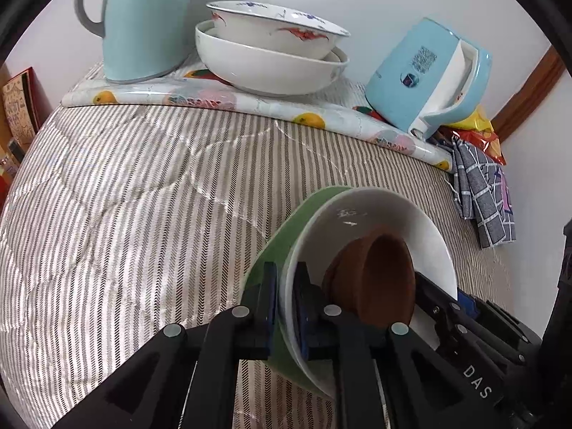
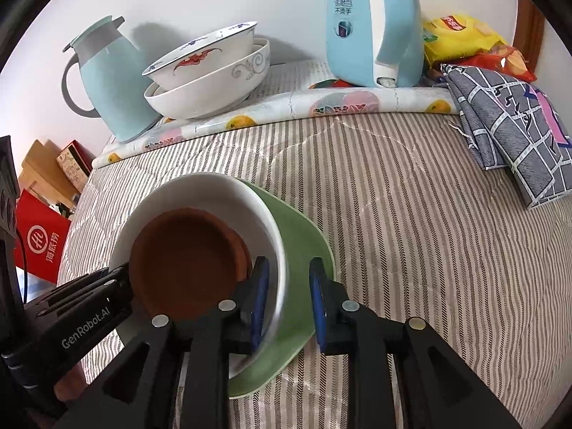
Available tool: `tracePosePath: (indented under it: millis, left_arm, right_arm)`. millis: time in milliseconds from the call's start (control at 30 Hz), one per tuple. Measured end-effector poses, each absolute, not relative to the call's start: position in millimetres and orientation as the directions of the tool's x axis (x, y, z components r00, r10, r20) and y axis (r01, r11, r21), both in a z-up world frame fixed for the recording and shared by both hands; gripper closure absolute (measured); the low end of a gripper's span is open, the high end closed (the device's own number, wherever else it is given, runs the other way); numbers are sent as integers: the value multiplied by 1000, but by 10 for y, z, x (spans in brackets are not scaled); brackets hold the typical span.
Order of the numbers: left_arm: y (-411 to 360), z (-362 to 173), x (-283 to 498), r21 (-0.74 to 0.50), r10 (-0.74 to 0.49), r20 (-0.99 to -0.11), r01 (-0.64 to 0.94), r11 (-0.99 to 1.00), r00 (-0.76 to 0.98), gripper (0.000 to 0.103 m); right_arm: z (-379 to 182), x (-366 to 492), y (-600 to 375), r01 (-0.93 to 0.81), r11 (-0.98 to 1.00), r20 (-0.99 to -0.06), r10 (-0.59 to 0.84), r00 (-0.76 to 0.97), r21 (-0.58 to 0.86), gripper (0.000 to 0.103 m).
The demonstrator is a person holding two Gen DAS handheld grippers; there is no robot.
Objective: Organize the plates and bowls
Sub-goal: 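Lower the white bowl onto the green plate and open both grippers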
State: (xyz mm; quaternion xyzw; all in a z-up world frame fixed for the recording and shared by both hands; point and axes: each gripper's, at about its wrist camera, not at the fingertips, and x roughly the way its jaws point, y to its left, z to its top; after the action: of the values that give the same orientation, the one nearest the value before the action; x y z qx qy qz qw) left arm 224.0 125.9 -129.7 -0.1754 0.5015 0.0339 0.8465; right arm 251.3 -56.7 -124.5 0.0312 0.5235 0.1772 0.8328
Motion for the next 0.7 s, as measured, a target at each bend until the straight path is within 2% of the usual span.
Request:
tracePosePath:
  millis: [700]
  left_arm:
    - [1258, -897, 1799, -248, -88, -837, -230, 941, 541, 86]
  right_arm:
    - [-869, 2069, -753, -296, 934, -834, 321, 448, 201, 74]
